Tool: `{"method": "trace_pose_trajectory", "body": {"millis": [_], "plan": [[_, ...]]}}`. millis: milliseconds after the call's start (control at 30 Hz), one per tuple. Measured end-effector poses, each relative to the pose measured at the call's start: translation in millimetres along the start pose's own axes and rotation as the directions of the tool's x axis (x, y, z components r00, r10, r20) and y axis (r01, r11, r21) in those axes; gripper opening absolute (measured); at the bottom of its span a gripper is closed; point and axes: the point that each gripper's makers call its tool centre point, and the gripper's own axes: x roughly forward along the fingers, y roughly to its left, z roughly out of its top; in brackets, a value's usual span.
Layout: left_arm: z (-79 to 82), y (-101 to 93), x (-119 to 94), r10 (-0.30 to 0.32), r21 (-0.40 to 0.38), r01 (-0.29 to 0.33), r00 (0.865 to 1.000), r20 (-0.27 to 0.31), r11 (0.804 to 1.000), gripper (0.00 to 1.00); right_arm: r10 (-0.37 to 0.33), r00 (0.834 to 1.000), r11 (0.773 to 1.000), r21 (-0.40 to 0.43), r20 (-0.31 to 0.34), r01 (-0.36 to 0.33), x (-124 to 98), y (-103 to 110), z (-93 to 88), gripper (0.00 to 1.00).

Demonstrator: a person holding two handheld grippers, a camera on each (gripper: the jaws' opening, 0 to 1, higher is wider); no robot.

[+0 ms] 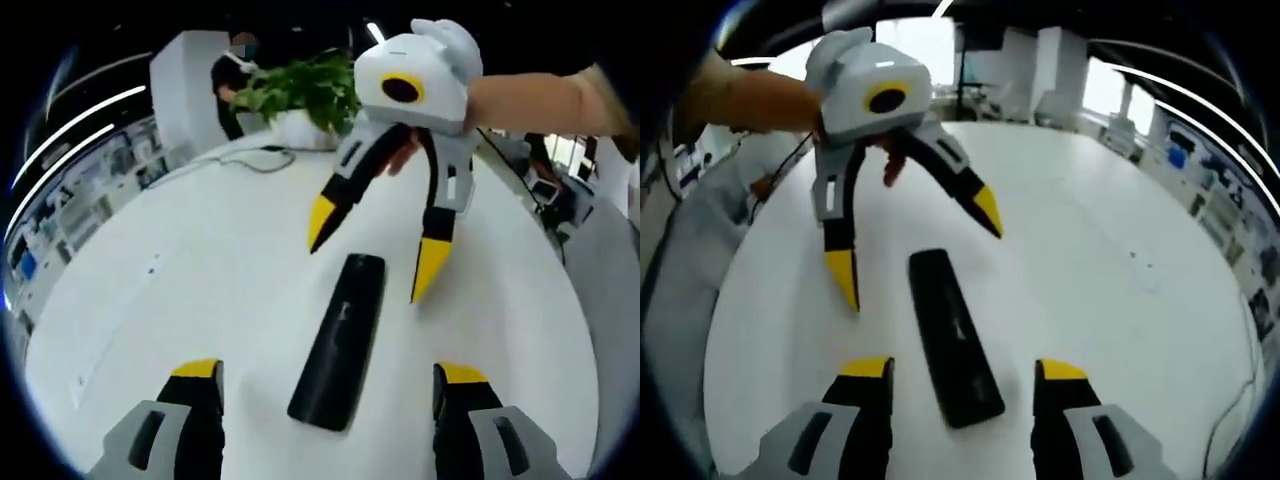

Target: Press the specified remote control buttons in sequence, fully releasing each button before pressing the next.

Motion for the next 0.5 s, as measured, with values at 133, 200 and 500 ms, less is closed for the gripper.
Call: {"method": "trace_pose_trajectory", "body": {"millis": [133,200,500], "plan": [[-0.3,-2.8,3,-0.01,0.009,0.01,1.0,-0.014,1.0,0.87,0.019,0.999,1.0,-0.01,-0.028,-0.019,5,2,-4.9,0.44],[-1.2,-5.1,5,-0.019,0.018,0.019,1.0,-0.024,1.0,0.85,0.022,0.999,1.0,-0.017,-0.037,-0.023,8,1,-6.5,0.44],[-1.5,-8.3,8,-0.028,0.058,0.031,0.998,-0.052,0.998,0.81,0.031,0.996,0.998,-0.044,-0.081,-0.034,9,2,-12.4,0.4]]}}
